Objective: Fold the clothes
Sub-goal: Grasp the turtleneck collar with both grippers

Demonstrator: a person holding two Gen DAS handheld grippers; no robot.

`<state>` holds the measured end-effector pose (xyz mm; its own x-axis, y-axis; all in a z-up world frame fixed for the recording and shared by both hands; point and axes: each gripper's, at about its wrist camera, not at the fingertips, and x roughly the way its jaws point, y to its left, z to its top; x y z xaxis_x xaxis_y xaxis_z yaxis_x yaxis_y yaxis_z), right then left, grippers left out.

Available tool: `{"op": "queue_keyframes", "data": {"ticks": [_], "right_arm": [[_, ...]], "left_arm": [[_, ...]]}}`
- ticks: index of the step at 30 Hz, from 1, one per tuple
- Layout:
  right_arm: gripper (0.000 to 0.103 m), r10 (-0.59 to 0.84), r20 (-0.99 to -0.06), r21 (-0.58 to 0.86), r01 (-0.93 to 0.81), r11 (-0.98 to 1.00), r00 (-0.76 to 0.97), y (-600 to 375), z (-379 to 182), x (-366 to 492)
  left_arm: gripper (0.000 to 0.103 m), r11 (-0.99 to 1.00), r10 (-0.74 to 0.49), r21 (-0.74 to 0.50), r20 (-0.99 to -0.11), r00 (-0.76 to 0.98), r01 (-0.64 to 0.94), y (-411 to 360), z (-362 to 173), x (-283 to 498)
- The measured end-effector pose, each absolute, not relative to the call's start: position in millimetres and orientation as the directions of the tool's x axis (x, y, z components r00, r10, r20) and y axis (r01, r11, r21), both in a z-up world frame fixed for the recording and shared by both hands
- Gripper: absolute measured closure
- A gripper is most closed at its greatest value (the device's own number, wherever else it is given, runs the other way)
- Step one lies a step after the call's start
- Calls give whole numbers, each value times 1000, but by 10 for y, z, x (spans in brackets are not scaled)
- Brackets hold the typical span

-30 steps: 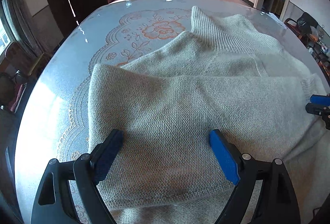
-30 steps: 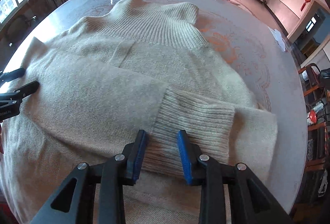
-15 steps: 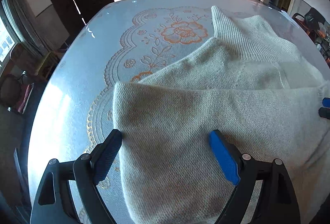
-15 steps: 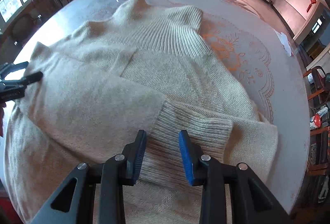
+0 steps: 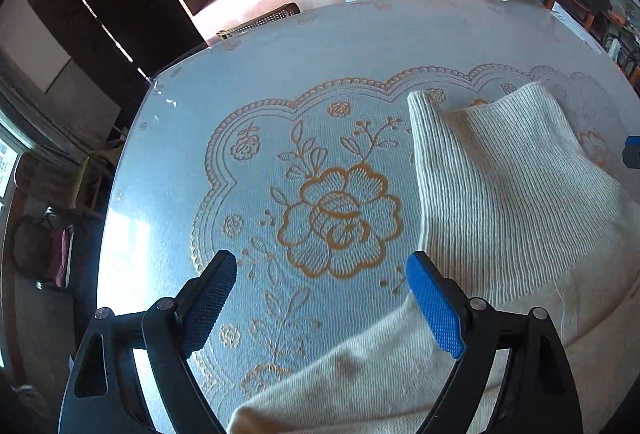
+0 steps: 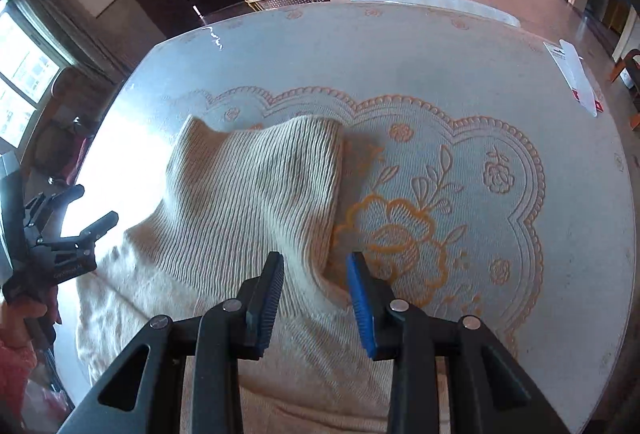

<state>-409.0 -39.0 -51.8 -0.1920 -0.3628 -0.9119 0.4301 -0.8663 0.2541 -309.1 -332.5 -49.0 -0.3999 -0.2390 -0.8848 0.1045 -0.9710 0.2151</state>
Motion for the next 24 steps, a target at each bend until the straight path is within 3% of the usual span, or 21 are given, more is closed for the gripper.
{"op": "queue_keyframes", "data": {"ticks": [8, 18, 24], "right_arm": [[70, -458, -876, 373, 392, -841, -149, -516, -827, -4654], [68, -520, -849, 444, 405, -799, -96, -688, -1044, -4860], [72, -479, -874, 395, 457, -797, -82, -858, -969, -4768]], "left_arm": [[14, -990, -142, 136, -911, -387, 42, -3181, -722, -3759], [14, -995, -87, 101, -907, -411, -14, -3171, -882, -3989], [9, -1000, -22, 22, -913, -408, 4, -3278, -933, -4049]]}}
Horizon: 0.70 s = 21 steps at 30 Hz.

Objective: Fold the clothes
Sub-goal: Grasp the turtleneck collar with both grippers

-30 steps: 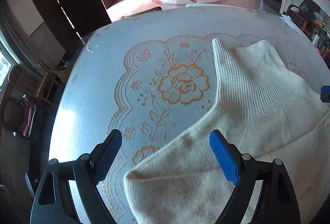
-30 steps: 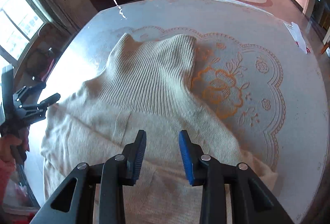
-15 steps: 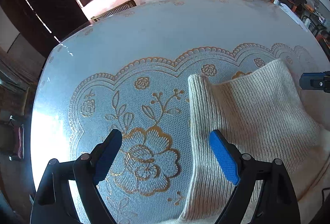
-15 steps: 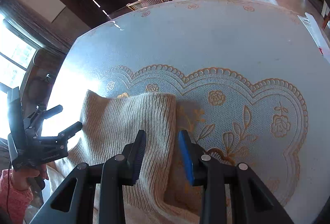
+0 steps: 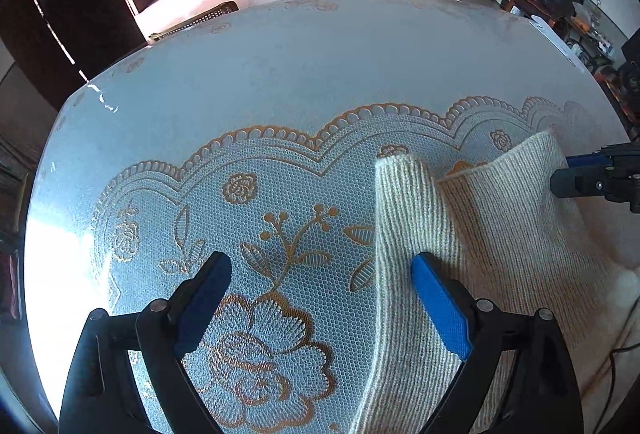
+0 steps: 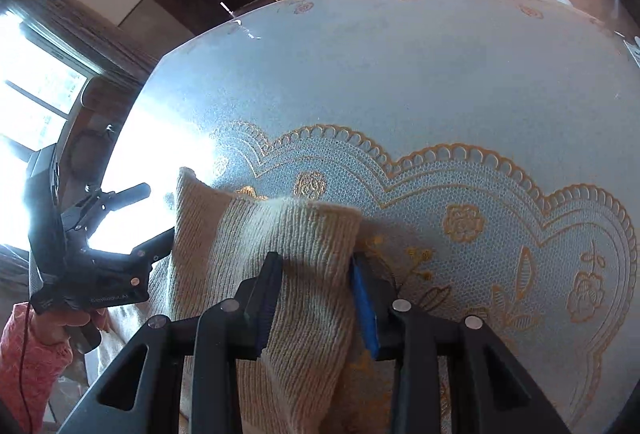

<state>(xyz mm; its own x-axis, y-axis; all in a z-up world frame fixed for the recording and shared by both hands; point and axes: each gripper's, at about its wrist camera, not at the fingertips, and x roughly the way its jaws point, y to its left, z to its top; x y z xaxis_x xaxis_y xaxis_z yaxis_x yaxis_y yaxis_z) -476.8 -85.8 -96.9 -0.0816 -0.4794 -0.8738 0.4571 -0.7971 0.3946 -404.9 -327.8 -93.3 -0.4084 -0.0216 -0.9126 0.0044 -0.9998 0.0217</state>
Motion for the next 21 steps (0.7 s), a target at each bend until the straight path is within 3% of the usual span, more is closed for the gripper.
{"op": "queue_keyframes", "data": {"ticks": [1, 4, 9, 15, 21], "right_arm": [[77, -467, -880, 381, 456, -804, -89, -874, -960, -4755], [81, -445, -888, 346, 469, -813, -116, -917, -966, -4731], [85, -468, -873, 371, 437, -819, -136, -877, -1015, -4730], [86, -471, -870, 376, 423, -824, -145, -851, -1012, -4703], [86, -479, -865, 383, 420, -822, -148, -819, -985, -4673]], "left_arm": [[9, -1000, -27, 29, -908, -417, 0, -3260, -929, -4042], [11, -999, -40, 51, -895, -443, -13, -3202, -918, -4019], [47, -999, 21, 1, -887, -461, -48, -3105, -875, -3975], [75, -995, 18, 29, -881, -472, -92, -2950, -836, -3970], [80, -997, 36, -1, -885, -464, -76, -3005, -815, -3989]]}}
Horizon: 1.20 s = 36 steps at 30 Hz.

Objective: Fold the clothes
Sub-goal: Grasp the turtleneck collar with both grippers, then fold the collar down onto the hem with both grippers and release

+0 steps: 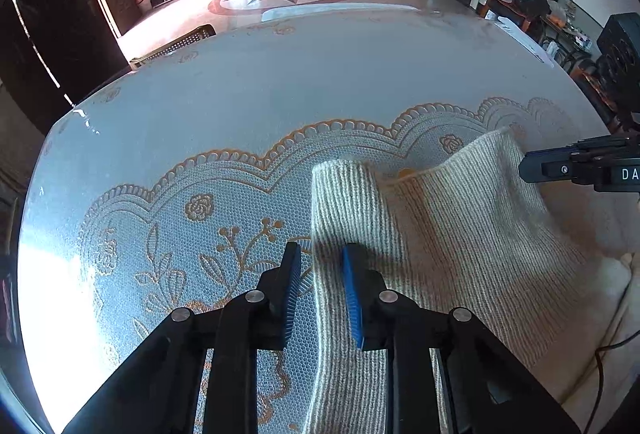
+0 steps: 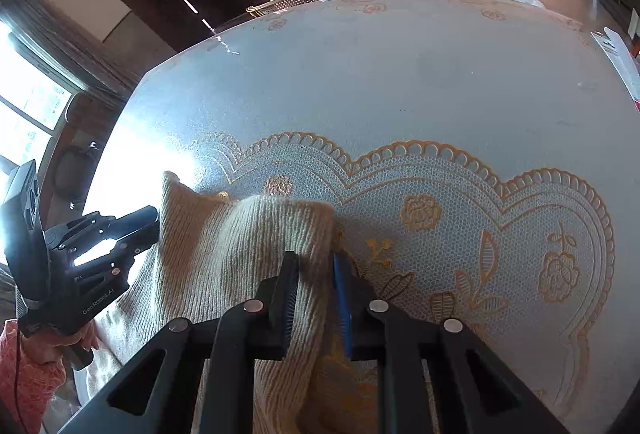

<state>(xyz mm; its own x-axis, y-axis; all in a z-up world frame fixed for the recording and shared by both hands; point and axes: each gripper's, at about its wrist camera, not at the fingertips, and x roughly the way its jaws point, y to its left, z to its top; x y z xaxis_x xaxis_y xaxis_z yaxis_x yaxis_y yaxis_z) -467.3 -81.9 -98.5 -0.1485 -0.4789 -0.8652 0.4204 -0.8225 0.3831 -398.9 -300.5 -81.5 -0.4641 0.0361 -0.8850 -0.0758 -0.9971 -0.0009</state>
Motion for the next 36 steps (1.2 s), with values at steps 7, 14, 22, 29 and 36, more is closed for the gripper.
{"op": "queue_keyframes", "data": {"ticks": [7, 14, 22, 29, 36], "right_arm": [[71, -497, -855, 400, 422, -814, -148, -774, -963, -4713], [70, -460, -872, 344, 458, -820, -169, -881, -936, -4683], [69, -457, -871, 333, 472, -816, -177, -872, -951, -4740], [61, -468, -868, 338, 493, -802, -167, -912, -973, -4792], [84, -357, -908, 183, 558, -809, -220, -1108, -952, -4708]], "left_arm": [[23, -1000, -4, 8, -861, -509, -5, -3186, -644, -4072], [23, -982, 181, -136, -889, -421, -134, -2918, -764, -4071], [23, -981, 145, -64, -870, -471, -185, -2602, -889, -3942], [63, -968, 206, -102, -845, -493, -229, -2507, -845, -3844], [86, -960, 250, -147, -832, -496, -237, -2676, -832, -3965]]}}
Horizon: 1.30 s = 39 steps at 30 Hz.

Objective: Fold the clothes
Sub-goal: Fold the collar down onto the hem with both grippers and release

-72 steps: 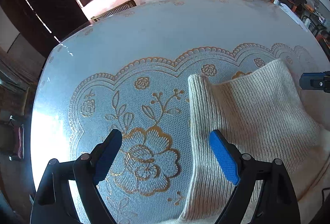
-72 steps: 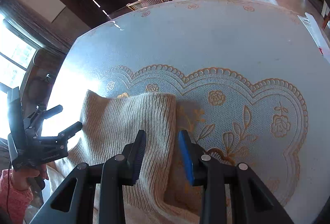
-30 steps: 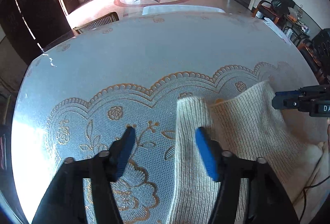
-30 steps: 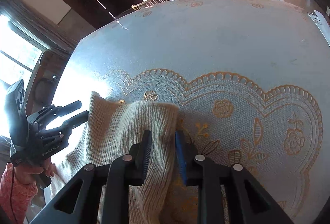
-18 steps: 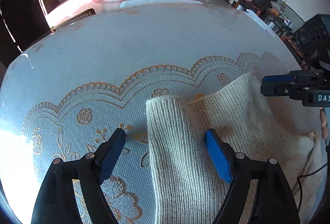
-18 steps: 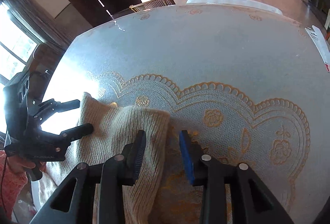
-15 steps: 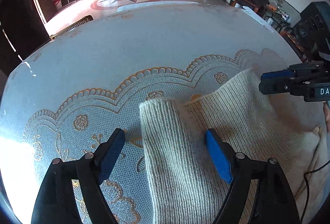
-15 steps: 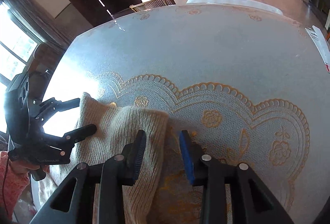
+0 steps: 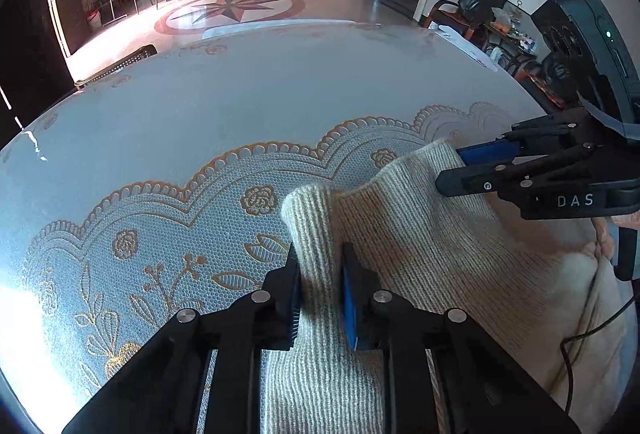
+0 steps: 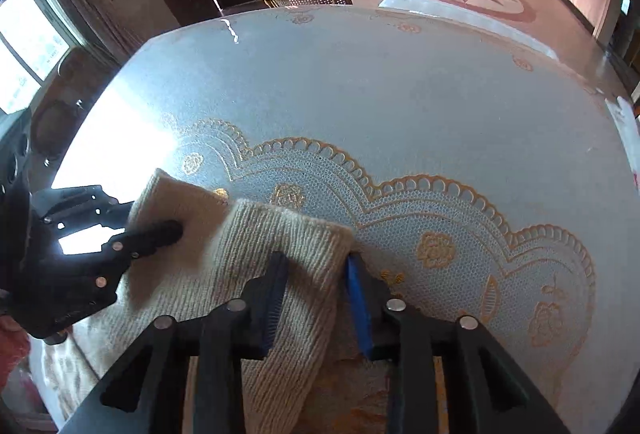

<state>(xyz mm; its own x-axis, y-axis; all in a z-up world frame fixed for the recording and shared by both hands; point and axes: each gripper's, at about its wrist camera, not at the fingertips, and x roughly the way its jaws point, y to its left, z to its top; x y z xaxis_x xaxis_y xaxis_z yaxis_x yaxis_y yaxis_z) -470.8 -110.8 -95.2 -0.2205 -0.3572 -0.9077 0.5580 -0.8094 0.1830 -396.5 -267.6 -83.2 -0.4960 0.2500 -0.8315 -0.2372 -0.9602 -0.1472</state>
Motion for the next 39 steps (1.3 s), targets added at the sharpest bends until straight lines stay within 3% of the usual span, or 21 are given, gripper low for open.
{"op": "queue_keyframes", "data": {"ticks": [1, 8, 20, 29, 39], "right_arm": [[96, -373, -904, 206, 550, -809, -209, -1100, -964, -4713], [97, -452, -865, 295, 509, -808, -216, -974, -930, -4718], [97, -532, -805, 337, 535, -775, -263, -915, -383, -4342], [97, -581, -774, 354, 588, -727, -253, -748, 40, -3732], [97, -585, -781, 354, 616, -703, -219, -329, 72, -2493]], "left_arm": [[87, -960, 253, -154, -830, -498, -233, -2696, -819, -3966], [87, -956, 286, -199, -808, -515, -217, -2901, -675, -3876], [87, -963, 252, -138, -770, -587, -232, -2809, -222, -3556], [87, -986, 100, 16, -736, -669, -164, -2586, 102, -2757], [87, -994, 39, 44, -689, -724, -96, -2425, 130, -1540]]}}
